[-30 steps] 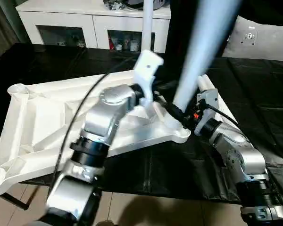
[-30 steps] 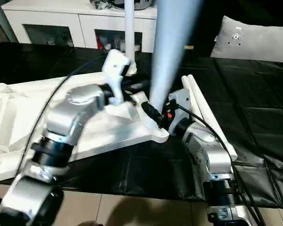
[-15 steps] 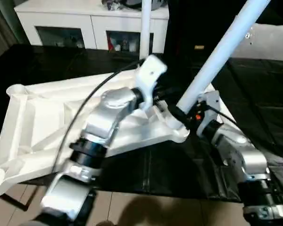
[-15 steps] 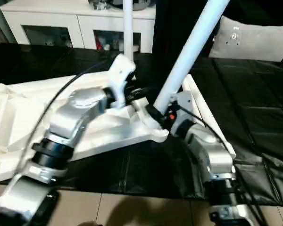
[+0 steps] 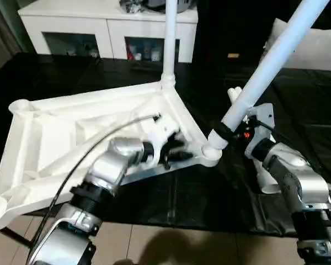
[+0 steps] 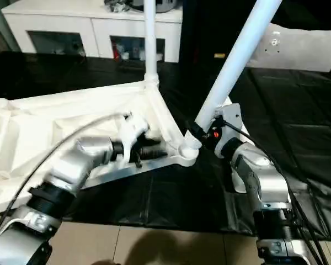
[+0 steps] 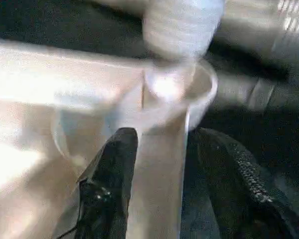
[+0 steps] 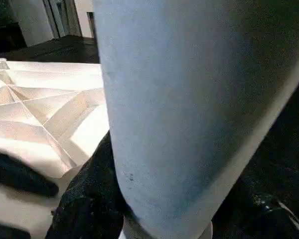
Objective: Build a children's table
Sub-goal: Insert table leg to table base
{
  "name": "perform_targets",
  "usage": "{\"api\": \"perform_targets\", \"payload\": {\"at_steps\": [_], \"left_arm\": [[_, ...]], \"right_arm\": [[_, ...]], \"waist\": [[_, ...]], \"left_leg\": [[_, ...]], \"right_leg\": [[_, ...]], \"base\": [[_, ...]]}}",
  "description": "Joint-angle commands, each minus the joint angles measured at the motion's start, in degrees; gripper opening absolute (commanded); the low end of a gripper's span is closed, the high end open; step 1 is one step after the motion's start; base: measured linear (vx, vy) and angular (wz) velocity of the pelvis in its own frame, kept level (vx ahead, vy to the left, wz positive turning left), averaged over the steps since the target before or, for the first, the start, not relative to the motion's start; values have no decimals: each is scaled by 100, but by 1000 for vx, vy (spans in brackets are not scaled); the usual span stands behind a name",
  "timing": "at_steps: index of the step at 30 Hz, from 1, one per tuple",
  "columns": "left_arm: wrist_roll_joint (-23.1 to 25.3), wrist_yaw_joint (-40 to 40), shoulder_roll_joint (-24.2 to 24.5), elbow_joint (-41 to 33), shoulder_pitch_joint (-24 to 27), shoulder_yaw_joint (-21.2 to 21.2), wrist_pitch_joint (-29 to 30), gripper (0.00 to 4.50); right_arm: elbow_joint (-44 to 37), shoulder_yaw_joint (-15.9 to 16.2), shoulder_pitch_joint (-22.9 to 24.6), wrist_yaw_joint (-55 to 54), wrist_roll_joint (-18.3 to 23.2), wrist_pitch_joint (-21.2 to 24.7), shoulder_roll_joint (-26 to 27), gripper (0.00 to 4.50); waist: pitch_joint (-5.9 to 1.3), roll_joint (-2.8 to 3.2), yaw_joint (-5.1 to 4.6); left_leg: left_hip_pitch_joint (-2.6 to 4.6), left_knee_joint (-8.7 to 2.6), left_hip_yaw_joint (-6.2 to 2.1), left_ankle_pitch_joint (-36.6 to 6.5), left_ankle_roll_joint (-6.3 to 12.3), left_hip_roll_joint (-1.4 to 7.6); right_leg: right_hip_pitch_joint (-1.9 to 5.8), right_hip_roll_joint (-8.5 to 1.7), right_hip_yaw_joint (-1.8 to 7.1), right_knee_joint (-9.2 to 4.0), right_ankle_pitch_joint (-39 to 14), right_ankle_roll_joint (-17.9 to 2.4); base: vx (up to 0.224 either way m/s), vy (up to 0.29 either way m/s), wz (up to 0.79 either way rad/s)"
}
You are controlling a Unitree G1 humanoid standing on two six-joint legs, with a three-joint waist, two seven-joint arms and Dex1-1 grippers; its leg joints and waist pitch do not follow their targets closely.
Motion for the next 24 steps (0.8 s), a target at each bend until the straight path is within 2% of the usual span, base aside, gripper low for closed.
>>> {"api": "perform_targets", "payload": {"at_steps": [1, 3, 5, 7, 8, 9, 14, 20, 24], "left_arm": [[129, -18, 53, 82, 33, -65, -103, 221], [270, -30, 104, 249, 35, -173, -228, 221], [303, -91, 139, 339, 35, -252, -303, 187], [355, -91, 165, 392, 30, -313, -365, 172], [400, -88, 184, 456, 20, -362, -438, 172], [425, -79, 193, 501, 13, -382, -497, 144], [562, -163, 245, 693, -38, -458, -764, 111], [863, -280, 407, 877, -119, -753, -827, 50], [938, -336, 423, 1045, -198, -791, -857, 22]], "right_arm": [[-2, 7, -7, 40, -10, 64, -39, 189], [-18, 40, 3, 38, -14, 70, -21, 189], [-15, 62, 19, 45, -24, 59, -11, 189], [-18, 71, 28, 54, -30, 60, -13, 189], [-22, 77, 35, 60, -32, 63, -15, 189], [-30, 81, 38, 63, -31, 69, -16, 189], [-57, 119, 57, 97, -44, 110, -45, 189], [-31, 254, -38, 258, -60, 257, -121, 189], [2, 415, -184, 510, -40, 526, -224, 189]], "waist": [[-401, -2, 9], [-406, 10, 12], [-400, 14, 18], [-400, 22, 16], [-390, 18, 18], [-382, 27, 14], [-366, 21, 15], [-378, 25, 6], [-370, 24, -8]], "left_leg": [[23, -345, -75, -708, 301, 230], [33, -345, -79, -703, 302, 242], [33, -348, -77, -724, 289, 246], [33, -349, -76, -734, 282, 248], [37, -357, -80, -804, 273, 250], [45, -364, -79, -883, 250, 248], [56, -381, -87, -1029, 194, 243], [50, -378, -87, -944, 187, 254], [45, -371, -81, -969, 237, 234]], "right_leg": [[402, -459, 267, -402, -1095, -934], [391, -462, 267, -393, -1022, -979], [392, -468, 268, -388, -997, -1038], [395, -470, 271, -384, -993, -1047], [390, -473, 268, -402, -1092, -1026], [389, -472, 266, -416, -1231, -984], [383, -485, 264, -479, -1745, -828], [387, -481, 275, -431, -1420, -911], [397, -488, 267, -463, -1665, -876]], "base": [[0, 0, 0], [0, 0, 0], [0, 0, 0], [0, 0, 0], [0, 0, 0], [0, 0, 0], [0, 0, 0], [0, 0, 0], [0, 0, 0]]}}
